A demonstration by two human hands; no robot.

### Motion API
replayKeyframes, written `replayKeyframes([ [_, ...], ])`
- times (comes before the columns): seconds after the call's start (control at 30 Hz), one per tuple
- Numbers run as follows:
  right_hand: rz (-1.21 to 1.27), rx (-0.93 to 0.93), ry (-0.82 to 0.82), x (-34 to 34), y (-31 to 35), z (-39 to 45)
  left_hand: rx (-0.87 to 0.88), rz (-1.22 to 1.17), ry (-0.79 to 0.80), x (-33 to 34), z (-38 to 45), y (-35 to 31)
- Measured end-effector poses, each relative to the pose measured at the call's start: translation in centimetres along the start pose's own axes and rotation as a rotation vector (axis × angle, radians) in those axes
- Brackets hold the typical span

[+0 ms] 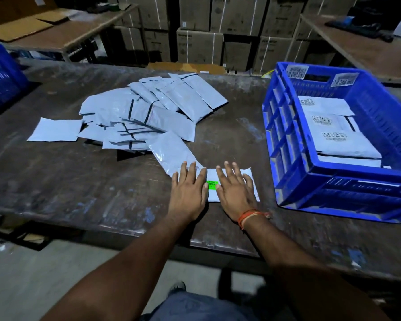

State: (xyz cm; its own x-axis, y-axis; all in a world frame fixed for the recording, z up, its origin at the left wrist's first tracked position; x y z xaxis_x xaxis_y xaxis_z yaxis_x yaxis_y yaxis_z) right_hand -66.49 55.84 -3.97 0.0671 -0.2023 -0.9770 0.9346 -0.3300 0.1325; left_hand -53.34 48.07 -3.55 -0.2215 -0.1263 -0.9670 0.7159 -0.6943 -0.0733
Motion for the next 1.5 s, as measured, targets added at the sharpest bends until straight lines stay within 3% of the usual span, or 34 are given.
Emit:
replayKeyframes([
  [0.23, -0.018, -0.011, 0.050, 0.6, -0.4, -0.7, -0.018, -0.019, 0.091, 1.0, -0.8, 0.6],
  [0.63, 0.034, 0.201, 0.126, 0.3, -3.7, -2.1, -0.043, -0.046, 0.124, 0.7, -1.5, 2.1],
  [0.77, 0.121, 0.347, 0.185, -0.5, -3.7, -2.2, -0.259, -0.156, 0.078, 0.4, -2.2, 2.7],
  [0.87, 0.195, 0.479, 0.114, -2.1, -3.2, -2.1, -0.455, -0.262, -0.045, -1.5, -3.1, 2.4],
  [0.93, 0.229, 0.513, 0.088, -2.8, -3.0, -1.9, -0.535, -0.360, 0.017, -2.2, -3.0, 2.2],
  [1.03, 0.481, 0.593, 0.056, -2.2, -3.8, -1.2, -0.681, -0.579, 0.115, -1.8, -2.1, 3.3],
  [1.13, 0.978, 0.637, 0.020, -1.9, -3.6, -0.9, -0.690, -0.902, 0.076, -1.4, -1.5, 5.4],
  [1.2, 1.176, 0.603, 0.018, -2.3, -2.6, -0.5, -0.685, -1.168, 0.041, -1.9, -1.7, 7.0],
  [1.37, 1.391, 0.486, 0.028, -3.4, 2.9, 1.5, -0.710, -1.375, 0.002, -5.2, -2.3, 13.2],
  [1.5, 1.441, 0.405, 0.040, -3.0, 9.3, 4.1, -0.723, -1.479, 0.096, -7.8, -3.8, 20.0],
])
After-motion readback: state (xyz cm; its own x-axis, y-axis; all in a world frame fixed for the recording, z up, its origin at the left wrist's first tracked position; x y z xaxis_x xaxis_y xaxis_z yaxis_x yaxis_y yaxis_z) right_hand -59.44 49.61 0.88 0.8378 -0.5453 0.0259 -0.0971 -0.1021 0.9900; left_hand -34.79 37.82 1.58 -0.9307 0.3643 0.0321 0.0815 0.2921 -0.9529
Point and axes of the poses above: each hand's wrist, its own z-axis towards the middle knuckle, its own x-axis out of the palm, y = z × x, the point moved 5 cm from there along z, towards the middle knuckle, and after that the axes turned 3 degrees about z, right-handed, at the moved point
